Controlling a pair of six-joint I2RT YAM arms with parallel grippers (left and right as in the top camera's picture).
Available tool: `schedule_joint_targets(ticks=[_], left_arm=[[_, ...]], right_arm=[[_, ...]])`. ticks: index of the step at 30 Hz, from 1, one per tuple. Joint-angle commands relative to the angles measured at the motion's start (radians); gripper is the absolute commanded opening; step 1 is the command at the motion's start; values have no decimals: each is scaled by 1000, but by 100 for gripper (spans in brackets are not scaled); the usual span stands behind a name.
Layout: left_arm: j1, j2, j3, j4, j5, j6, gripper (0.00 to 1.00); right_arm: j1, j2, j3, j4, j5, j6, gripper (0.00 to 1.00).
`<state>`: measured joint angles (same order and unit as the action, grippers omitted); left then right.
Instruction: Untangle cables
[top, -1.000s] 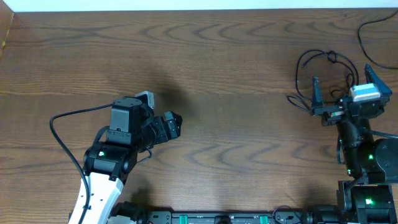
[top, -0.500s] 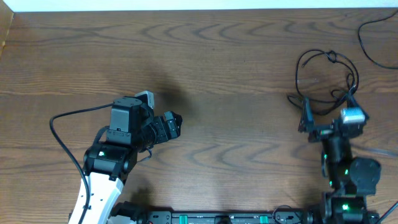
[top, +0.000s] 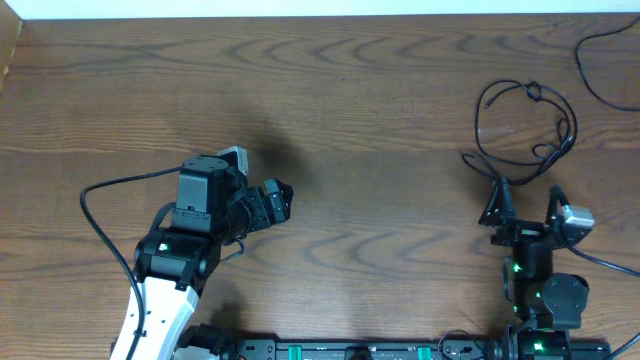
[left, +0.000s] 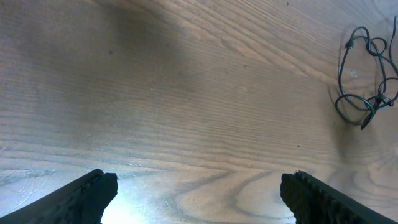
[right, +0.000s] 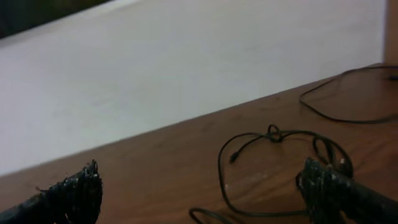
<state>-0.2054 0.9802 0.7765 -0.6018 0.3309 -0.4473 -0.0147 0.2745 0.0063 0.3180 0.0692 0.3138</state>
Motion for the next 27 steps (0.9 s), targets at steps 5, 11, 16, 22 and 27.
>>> schedule_joint_targets(ticks=[5, 11, 16, 22, 27], left_arm=[[4, 0, 8, 0, -10, 9, 92], [4, 0, 8, 0, -10, 9, 92], [4, 0, 8, 0, -10, 9, 92], [4, 0, 8, 0, -10, 9, 92], [4, 0, 8, 0, -10, 9, 92]], right_arm=[[-6, -30, -1, -60, 129, 41, 99], [-6, -32, -1, -74, 142, 41, 99], [-23, -76, -1, -110, 142, 41, 99], [-77, -202, -1, -187, 131, 41, 99], [-77, -256, -1, -266, 35, 41, 99]])
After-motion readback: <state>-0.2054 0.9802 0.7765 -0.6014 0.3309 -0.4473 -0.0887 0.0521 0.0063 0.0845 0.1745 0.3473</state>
